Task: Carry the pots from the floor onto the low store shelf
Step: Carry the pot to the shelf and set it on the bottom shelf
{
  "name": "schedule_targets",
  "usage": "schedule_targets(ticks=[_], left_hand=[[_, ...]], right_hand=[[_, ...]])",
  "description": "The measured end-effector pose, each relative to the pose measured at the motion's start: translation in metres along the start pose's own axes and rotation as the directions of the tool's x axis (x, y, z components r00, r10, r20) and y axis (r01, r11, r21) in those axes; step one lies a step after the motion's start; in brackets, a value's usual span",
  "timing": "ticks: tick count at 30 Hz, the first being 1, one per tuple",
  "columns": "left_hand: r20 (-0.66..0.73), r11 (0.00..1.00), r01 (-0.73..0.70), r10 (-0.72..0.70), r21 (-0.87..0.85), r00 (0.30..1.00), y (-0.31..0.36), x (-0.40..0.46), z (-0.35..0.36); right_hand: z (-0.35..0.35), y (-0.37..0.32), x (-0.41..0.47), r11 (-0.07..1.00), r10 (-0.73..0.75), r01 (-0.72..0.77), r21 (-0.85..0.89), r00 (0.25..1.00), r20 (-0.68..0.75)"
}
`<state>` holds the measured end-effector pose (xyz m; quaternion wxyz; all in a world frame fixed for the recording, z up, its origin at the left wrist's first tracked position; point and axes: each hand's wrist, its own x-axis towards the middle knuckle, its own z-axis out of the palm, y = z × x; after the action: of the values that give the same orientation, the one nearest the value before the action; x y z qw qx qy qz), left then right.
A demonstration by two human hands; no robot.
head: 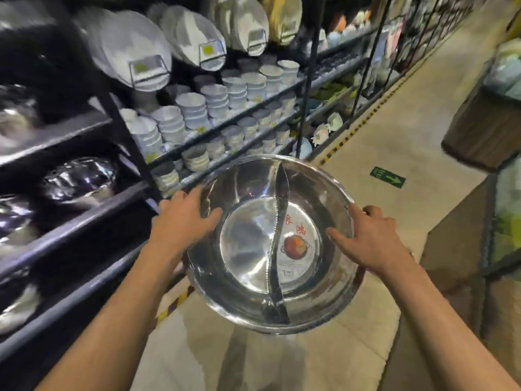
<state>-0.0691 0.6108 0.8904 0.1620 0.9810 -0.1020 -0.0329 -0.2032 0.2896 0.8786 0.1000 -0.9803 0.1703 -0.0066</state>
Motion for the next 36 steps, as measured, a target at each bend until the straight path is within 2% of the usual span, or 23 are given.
schedule_targets(ticks=[3, 7, 11, 13, 15, 19, 23, 29, 36], left_hand=[[-0.074, 0.985, 0.173, -0.175, -0.023, 0.982, -0.037, -0.051, -0.015], [-0.137, 0.923, 0.383, -0.385, -0.041, 0.913, -0.082, -0.128, -0.028], [-0.199, 0.858, 0.505, -0.512, -0.091, 0.835, -0.12, -0.205, -0.036], [-0.234, 0.83, 0.549, -0.556, -0.101, 0.798, -0.138, -0.239, -0.041], [-0.218, 0.795, 0.595, -0.605, -0.116, 0.766, -0.156, -0.267, -0.044], [-0.212, 0.73, 0.664, -0.683, -0.162, 0.699, -0.192, -0.313, -0.05], [-0.202, 0.69, 0.701, -0.723, -0.18, 0.661, -0.228, -0.346, -0.054], [-0.174, 0.676, 0.714, -0.737, -0.182, 0.653, -0.28, -0.373, -0.051], [-0.104, 0.693, 0.688, -0.717, -0.214, 0.689, -0.309, -0.345, -0.03]], right_hand=[[0.008, -0.032, 0.006, 0.985, -0.171, 0.171, 0.002, 0.985, 0.011], [0.022, -0.083, 0.005, 0.935, -0.356, 0.354, 0.031, 0.931, 0.078], [0.035, -0.141, -0.014, 0.872, -0.489, 0.485, 0.065, 0.862, 0.137], [0.042, -0.168, -0.028, 0.827, -0.562, 0.554, 0.092, 0.818, 0.123], [0.049, -0.193, -0.042, 0.791, -0.611, 0.603, 0.101, 0.78, 0.135], [0.061, -0.24, -0.069, 0.778, -0.627, 0.612, 0.14, 0.75, 0.212], [0.072, -0.281, -0.095, 0.755, -0.654, 0.645, 0.121, 0.723, 0.221], [0.091, -0.321, -0.129, 0.715, -0.697, 0.689, 0.121, 0.687, 0.207], [0.115, -0.323, -0.124, 0.811, -0.581, 0.571, 0.125, 0.766, 0.275]])
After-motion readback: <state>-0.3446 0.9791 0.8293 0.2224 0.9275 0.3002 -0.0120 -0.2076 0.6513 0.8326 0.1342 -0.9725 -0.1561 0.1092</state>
